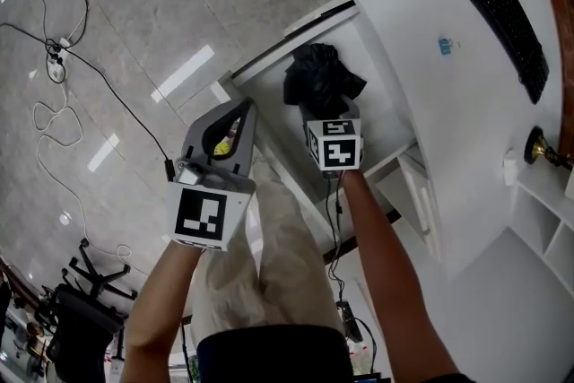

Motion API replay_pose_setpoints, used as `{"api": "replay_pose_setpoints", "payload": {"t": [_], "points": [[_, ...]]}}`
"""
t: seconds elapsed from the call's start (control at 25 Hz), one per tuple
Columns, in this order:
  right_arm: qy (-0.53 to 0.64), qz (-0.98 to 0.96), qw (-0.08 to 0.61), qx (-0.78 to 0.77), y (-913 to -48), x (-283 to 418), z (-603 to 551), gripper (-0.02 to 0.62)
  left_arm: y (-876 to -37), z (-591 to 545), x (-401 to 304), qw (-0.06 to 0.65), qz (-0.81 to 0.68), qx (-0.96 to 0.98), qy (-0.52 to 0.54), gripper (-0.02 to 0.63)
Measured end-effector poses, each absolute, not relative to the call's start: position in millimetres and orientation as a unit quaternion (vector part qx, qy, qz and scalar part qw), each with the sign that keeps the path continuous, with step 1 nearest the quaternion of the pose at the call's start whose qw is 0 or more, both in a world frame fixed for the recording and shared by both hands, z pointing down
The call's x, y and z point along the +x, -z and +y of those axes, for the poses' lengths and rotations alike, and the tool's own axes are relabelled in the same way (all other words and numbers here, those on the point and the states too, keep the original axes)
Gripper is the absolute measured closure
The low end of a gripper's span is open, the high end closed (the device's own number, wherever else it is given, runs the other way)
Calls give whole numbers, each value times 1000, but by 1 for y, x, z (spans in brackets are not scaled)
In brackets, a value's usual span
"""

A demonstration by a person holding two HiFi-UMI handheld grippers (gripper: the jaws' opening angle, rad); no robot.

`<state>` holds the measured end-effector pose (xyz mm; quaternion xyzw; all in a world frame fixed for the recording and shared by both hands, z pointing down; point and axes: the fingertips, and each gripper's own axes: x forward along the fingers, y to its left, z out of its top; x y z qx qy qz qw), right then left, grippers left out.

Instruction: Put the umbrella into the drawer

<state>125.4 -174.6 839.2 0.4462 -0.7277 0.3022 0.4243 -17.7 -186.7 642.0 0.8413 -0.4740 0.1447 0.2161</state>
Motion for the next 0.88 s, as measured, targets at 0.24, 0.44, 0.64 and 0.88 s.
{"api": "replay_pose_setpoints", "payload": {"t": [0.24, 0.44, 0.64, 0.88], "points": [[-298, -729, 423, 448, -839, 125, -178, 324, -641, -188, -16, 207, -470, 845, -147, 589], [-297, -730, 420, 450, -838, 126, -178, 324, -641, -188, -16, 215, -472, 843, -142, 589], [-297, -730, 420, 449, -837, 126, -179, 324, -641, -189, -15, 212, -472, 844, -144, 589], [-297, -730, 421, 449, -837, 126, -180, 324, -640, -190, -15, 210, -469, 845, -144, 589]]}}
